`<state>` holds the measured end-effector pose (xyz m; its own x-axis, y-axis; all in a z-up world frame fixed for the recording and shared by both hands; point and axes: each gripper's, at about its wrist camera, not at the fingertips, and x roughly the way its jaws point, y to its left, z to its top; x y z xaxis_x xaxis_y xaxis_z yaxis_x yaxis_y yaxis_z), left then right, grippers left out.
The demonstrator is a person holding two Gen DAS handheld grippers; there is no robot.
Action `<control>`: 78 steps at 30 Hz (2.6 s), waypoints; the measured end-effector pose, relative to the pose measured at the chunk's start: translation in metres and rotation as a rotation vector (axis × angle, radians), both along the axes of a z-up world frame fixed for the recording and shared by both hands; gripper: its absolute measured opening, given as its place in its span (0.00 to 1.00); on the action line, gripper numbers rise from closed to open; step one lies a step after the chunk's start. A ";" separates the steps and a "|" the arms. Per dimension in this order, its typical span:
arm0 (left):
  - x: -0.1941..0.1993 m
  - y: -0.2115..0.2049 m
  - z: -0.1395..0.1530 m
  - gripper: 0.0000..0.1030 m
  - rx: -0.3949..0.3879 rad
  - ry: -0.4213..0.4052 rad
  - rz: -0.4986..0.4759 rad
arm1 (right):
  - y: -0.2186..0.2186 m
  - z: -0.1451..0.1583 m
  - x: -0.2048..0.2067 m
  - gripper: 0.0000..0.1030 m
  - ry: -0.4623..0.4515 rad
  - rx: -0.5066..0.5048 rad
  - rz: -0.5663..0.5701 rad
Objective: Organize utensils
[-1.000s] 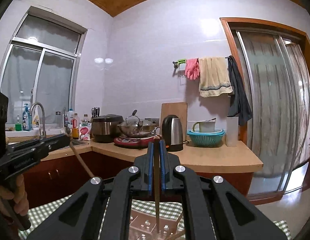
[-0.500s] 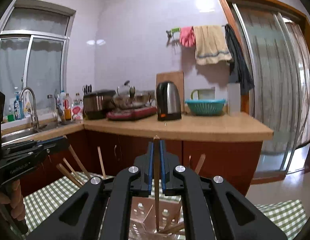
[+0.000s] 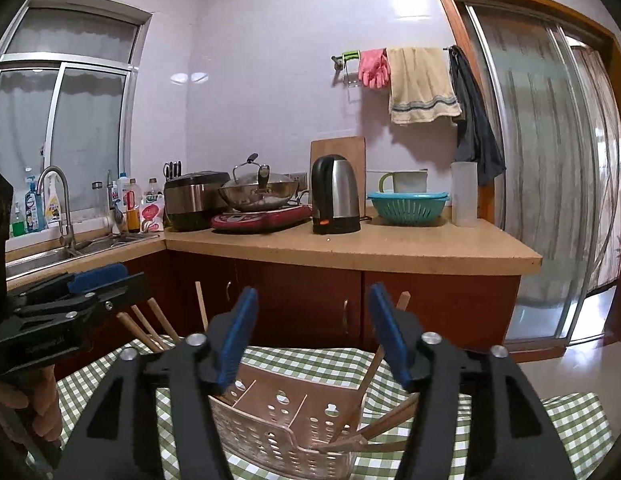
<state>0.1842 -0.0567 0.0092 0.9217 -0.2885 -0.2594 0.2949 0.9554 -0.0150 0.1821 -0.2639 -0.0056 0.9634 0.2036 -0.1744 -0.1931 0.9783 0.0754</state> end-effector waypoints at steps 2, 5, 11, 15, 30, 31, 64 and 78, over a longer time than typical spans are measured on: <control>-0.009 0.001 0.005 0.71 0.000 -0.021 0.012 | 0.002 0.005 -0.007 0.70 -0.013 -0.006 -0.013; -0.025 0.003 0.009 0.78 -0.001 -0.047 0.028 | 0.004 0.013 -0.023 0.77 -0.028 -0.016 -0.041; -0.060 0.006 0.006 0.83 0.001 -0.049 0.061 | 0.008 0.010 -0.054 0.82 0.011 -0.048 -0.099; -0.085 0.007 -0.003 0.85 0.011 -0.040 0.086 | 0.007 -0.002 -0.075 0.82 0.058 -0.048 -0.126; -0.159 0.020 -0.026 0.89 0.008 0.004 0.150 | 0.011 -0.027 -0.142 0.83 0.127 -0.039 -0.182; -0.163 0.021 -0.026 0.89 0.008 0.003 0.155 | 0.012 -0.027 -0.145 0.83 0.126 -0.040 -0.185; -0.205 0.027 -0.021 0.93 -0.014 -0.020 0.176 | 0.016 -0.013 -0.182 0.84 0.089 -0.058 -0.198; -0.209 0.028 -0.018 0.96 -0.011 -0.027 0.180 | 0.017 -0.013 -0.184 0.84 0.089 -0.057 -0.196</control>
<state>-0.0249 -0.0286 -0.0092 0.9653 -0.1210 -0.2315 0.1197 0.9926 -0.0198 -0.0016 -0.2470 -0.0183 0.9638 0.0010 -0.2665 0.0065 0.9996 0.0273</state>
